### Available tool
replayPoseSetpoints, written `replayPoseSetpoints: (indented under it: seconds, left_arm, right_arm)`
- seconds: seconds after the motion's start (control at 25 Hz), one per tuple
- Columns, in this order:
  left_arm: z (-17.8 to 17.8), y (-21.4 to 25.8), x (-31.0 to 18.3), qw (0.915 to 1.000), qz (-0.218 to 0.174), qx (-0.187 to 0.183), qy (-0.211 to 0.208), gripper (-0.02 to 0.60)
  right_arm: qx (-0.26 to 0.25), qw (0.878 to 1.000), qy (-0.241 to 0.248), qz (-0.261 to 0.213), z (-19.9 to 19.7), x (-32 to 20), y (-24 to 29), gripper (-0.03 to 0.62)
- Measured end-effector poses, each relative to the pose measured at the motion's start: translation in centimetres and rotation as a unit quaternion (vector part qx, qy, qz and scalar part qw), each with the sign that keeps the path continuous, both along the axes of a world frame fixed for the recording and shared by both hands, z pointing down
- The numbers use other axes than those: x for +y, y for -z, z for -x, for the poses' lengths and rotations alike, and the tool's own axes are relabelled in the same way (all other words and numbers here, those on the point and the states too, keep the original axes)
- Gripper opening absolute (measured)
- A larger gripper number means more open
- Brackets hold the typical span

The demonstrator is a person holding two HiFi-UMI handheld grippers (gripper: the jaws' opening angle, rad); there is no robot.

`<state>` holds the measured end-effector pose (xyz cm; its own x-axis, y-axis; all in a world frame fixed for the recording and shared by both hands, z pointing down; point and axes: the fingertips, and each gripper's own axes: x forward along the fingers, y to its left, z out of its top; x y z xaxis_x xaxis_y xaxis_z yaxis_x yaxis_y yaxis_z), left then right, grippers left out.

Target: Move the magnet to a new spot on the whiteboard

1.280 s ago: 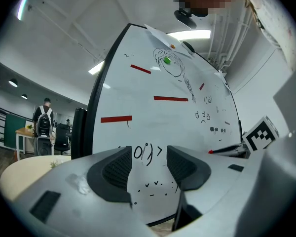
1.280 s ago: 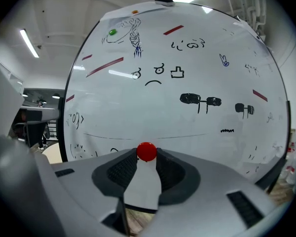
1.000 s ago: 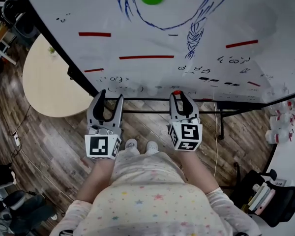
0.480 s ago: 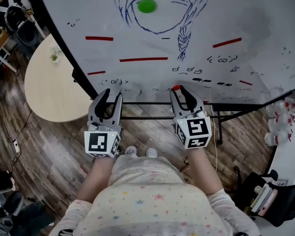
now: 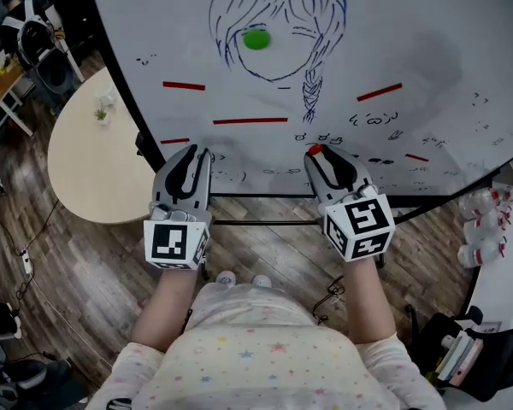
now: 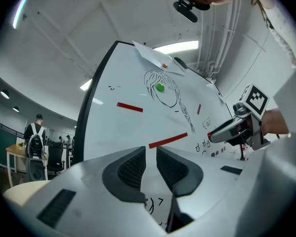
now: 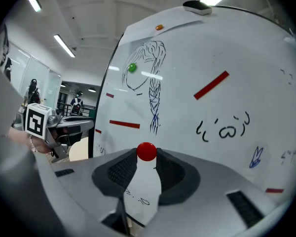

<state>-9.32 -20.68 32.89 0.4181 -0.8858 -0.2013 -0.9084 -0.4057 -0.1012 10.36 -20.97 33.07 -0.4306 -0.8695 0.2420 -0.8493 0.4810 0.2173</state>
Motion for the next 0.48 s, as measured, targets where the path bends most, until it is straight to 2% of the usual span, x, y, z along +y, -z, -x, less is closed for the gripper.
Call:
replayPoseSetpoints:
  seconds: [0.48]
  left_arm:
    - [-0.4,4.8,-0.2,0.9992,-0.04,-0.001,0.0,0.043]
  right_arm:
    - [0.019,0.998,0.032,-0.048,1.6,0.1,7.2,0.123]
